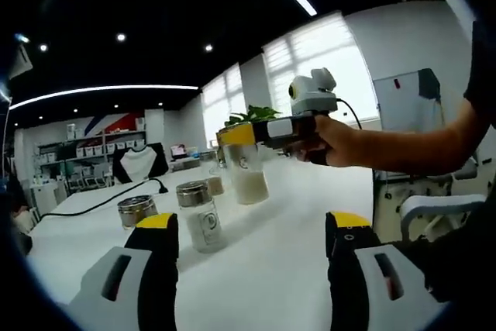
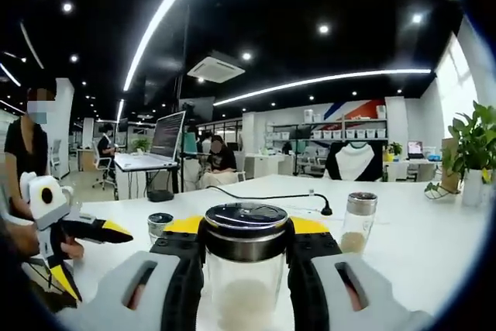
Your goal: Rotate the seasoning bottle until the label or dispensing opening points toward the visible target arrow and the bottle remains upright within the marked orientation range
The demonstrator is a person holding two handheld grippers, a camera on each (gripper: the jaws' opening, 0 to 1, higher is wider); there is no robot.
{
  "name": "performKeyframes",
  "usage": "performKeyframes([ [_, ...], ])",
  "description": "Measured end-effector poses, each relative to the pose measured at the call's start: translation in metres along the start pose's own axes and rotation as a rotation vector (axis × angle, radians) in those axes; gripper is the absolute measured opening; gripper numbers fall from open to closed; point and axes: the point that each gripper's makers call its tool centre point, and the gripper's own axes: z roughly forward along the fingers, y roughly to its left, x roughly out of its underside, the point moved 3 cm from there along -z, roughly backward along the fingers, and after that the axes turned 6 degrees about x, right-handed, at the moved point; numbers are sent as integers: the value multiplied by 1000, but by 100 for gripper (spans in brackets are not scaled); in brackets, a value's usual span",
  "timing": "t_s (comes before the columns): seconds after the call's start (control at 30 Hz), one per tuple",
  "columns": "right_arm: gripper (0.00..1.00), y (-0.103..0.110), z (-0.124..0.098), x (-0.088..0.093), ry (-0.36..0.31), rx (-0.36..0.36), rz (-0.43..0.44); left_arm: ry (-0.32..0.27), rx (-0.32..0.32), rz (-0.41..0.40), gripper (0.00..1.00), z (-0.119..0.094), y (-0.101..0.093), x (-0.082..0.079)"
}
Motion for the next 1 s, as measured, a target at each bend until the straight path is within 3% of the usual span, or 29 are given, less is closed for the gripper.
performKeyframes([
  [0.13, 38, 10, -6, 0, -8, -25, 15, -4, 11, 17, 79, 2, -3, -1],
  [0.2, 38, 16, -10, -1, -15, -37, 21, 5, 7, -12, 79, 4, -4, 0],
  [0.3, 38, 24, -12, -1, -25, -67, 29, 48, 9, -28, 74, 4, -5, 6],
  [0.4, 38, 35, -16, 2, -17, -99, 8, 42, 28, 21, 72, 5, -8, 6],
  [0.5, 38, 50, -21, 3, -15, -137, 9, 55, 25, 18, 71, 6, -9, 7],
  [0.63, 38, 64, -27, 1, -25, -173, 11, -15, 27, 2, 67, 6, -10, -1],
  [0.73, 38, 75, -31, -3, -38, -204, 30, -5, 35, -6, 66, 6, -11, -1],
  [0.93, 38, 99, -35, -7, -49, -268, 32, -3, 44, -52, 72, 8, -14, -1],
  [0.97, 38, 104, -36, -8, -51, -282, 39, 38, 29, -120, 76, 8, -12, 5],
  [1.0, 38, 106, -36, -8, -52, -288, 42, 49, 44, -118, 76, 9, -13, 7],
])
